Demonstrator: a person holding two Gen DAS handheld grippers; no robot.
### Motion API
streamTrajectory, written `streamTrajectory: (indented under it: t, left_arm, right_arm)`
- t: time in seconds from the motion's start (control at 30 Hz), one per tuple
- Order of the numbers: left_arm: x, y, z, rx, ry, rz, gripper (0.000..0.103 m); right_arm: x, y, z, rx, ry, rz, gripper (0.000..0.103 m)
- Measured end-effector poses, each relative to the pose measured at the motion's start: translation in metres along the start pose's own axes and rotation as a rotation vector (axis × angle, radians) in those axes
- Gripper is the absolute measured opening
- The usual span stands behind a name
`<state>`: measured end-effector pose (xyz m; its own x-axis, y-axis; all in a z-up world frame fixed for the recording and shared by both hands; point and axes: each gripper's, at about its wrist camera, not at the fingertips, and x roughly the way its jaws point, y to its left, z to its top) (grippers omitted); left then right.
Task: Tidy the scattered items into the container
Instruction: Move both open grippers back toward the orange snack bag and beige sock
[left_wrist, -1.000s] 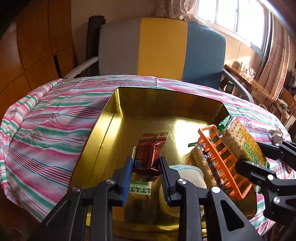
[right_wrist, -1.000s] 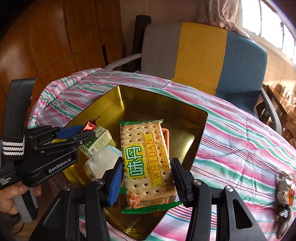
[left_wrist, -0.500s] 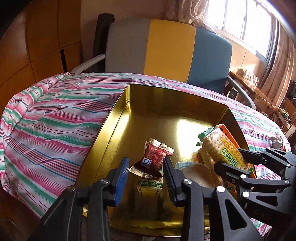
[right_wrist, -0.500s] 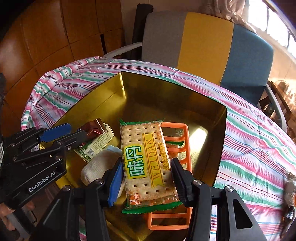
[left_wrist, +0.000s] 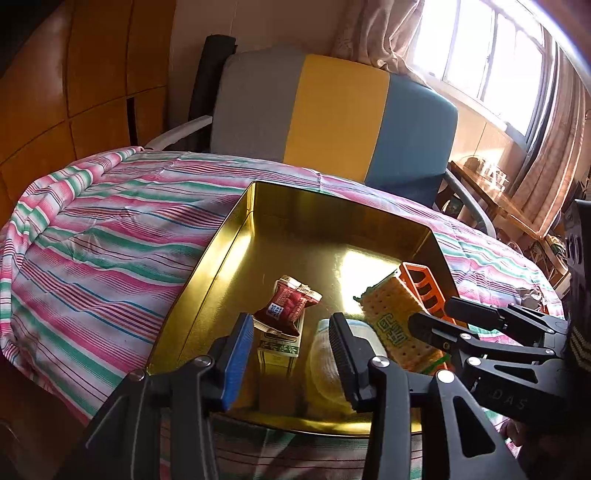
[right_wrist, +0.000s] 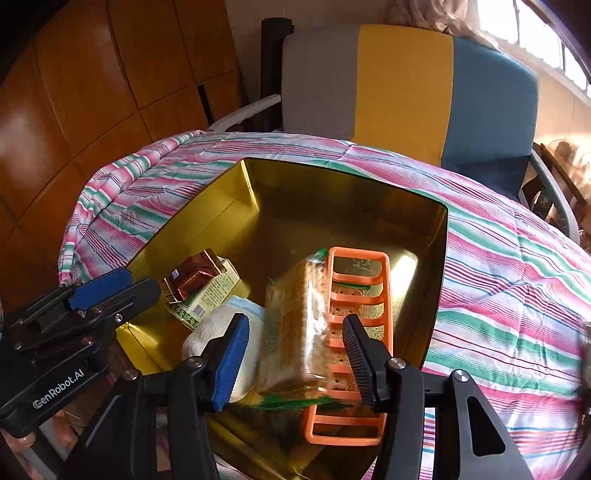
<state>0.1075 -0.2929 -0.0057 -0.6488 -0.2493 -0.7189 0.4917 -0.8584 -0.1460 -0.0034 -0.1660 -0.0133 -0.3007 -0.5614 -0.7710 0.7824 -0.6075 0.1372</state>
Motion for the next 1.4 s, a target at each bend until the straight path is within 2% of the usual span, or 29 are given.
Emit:
streamTrajectory:
  t: [0.23,0.53,0.9,1.0,1.1,1.23,1.4]
  left_arm:
    - [-0.009,-0.029,-0.007,0.051,0.000,-0.036,0.044]
    - [-0.012,-0.103,-0.018,0.189,0.027,-0.142,0.045]
    - [-0.002,-0.211,-0.048,0.411,0.115,-0.287,0.048]
    - [0.003,-0.233,-0.067,0.473,0.163,-0.323,0.048]
    - [0.007,-0.251,-0.086,0.536,0.206,-0.351,0.048]
    - [0.010,-0.260,-0.099,0.570,0.239,-0.378,0.048]
    - [0.017,-0.258,-0.099,0.543,0.263,-0.377,0.048]
  right_arm:
    - [-0.027,-0.026,-0.009,0.078,-0.055,-0.009,0.056]
    - [-0.069,-0.106,-0.050,0.257,-0.098,-0.096,0.061]
    - [-0.128,-0.223,-0.139,0.531,-0.111,-0.287,0.065]
    - [-0.151,-0.253,-0.168,0.604,-0.129,-0.322,0.068]
    - [-0.173,-0.282,-0.186,0.671,-0.169,-0.320,0.073]
    - [-0.192,-0.315,-0.189,0.734,-0.233,-0.298,0.079]
    - [-0.184,-0.351,-0.157,0.736,-0.258,-0.262,0.081]
